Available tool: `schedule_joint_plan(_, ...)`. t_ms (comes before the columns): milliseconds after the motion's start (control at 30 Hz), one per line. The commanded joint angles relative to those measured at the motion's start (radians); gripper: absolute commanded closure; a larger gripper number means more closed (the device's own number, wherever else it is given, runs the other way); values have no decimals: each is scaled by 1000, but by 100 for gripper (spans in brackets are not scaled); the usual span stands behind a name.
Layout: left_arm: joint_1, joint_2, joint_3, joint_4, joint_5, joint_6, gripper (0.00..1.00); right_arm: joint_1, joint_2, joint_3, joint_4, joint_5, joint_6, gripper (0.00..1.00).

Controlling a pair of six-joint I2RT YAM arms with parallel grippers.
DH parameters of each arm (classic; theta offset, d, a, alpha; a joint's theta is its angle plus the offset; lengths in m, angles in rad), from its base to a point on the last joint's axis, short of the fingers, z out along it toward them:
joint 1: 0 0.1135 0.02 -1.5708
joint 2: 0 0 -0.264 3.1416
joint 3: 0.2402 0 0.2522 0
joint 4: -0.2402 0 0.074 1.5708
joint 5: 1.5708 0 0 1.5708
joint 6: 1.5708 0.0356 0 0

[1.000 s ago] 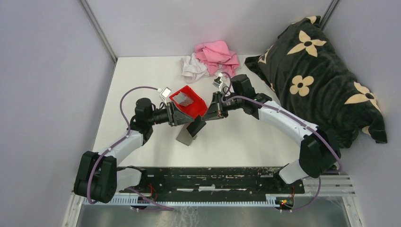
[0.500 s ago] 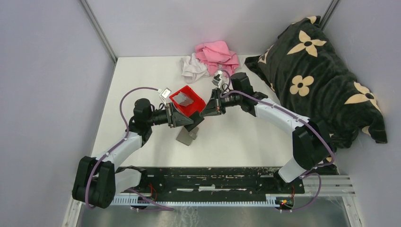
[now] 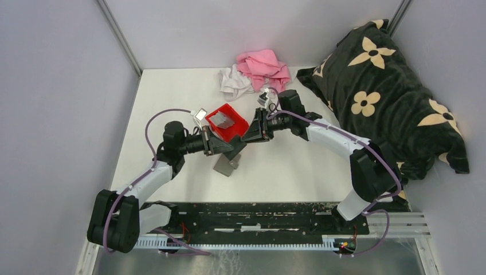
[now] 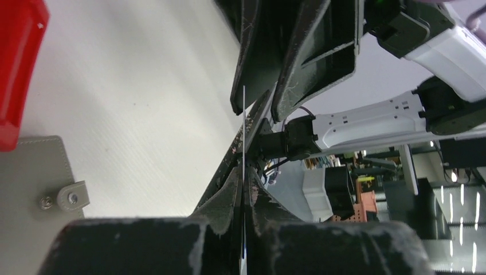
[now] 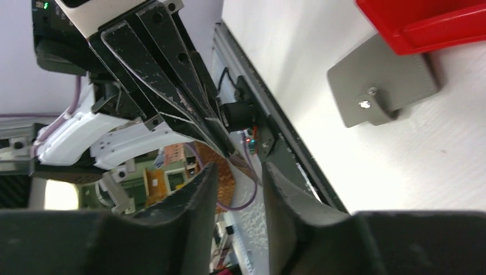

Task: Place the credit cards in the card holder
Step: Pick up the credit card from the storage box.

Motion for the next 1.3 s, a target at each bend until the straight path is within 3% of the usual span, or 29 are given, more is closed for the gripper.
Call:
schedule_joint_plan(0, -2, -37, -49, 37, -176, -85, 97, -4, -73, 31, -72, 127, -98, 54)
schedule_joint_plan(200, -4, -84, -174, 223, -410, -314, 97, 8, -126, -89, 26, 236, -47, 48)
schedule_joint_plan(433, -16, -112, -229, 291, -523, -463, 97, 76, -95, -183, 234, 299, 53, 47)
schedule_joint_plan(667, -38, -143, -256, 288, -572, -528, 97, 139, -4, -156, 377, 346, 135, 47)
schedule_joint_plan(1267, -53, -189, -293, 253, -617, -557, 97, 160, 140, -112, 689, 344, 350, 50)
